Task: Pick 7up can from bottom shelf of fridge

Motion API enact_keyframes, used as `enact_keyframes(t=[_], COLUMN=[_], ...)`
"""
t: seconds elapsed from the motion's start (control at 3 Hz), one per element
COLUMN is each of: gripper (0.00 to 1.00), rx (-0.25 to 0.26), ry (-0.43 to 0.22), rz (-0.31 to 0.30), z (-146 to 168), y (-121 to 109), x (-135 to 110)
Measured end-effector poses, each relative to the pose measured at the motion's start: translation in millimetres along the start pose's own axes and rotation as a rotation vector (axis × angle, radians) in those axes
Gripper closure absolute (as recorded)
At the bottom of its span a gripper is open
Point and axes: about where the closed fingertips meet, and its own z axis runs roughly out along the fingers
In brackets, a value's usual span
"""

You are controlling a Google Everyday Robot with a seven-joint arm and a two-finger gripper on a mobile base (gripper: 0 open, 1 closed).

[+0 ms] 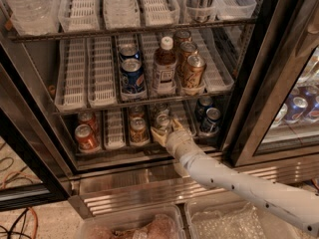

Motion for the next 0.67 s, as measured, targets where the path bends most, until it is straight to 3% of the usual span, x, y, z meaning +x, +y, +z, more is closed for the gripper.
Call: enact_keyframes(t=[0.67], gripper=[0.9], rx=[-0.003], ry=[0.001], rz=[-0.001], z=[1.0], y=[-0.2], x=[1.4])
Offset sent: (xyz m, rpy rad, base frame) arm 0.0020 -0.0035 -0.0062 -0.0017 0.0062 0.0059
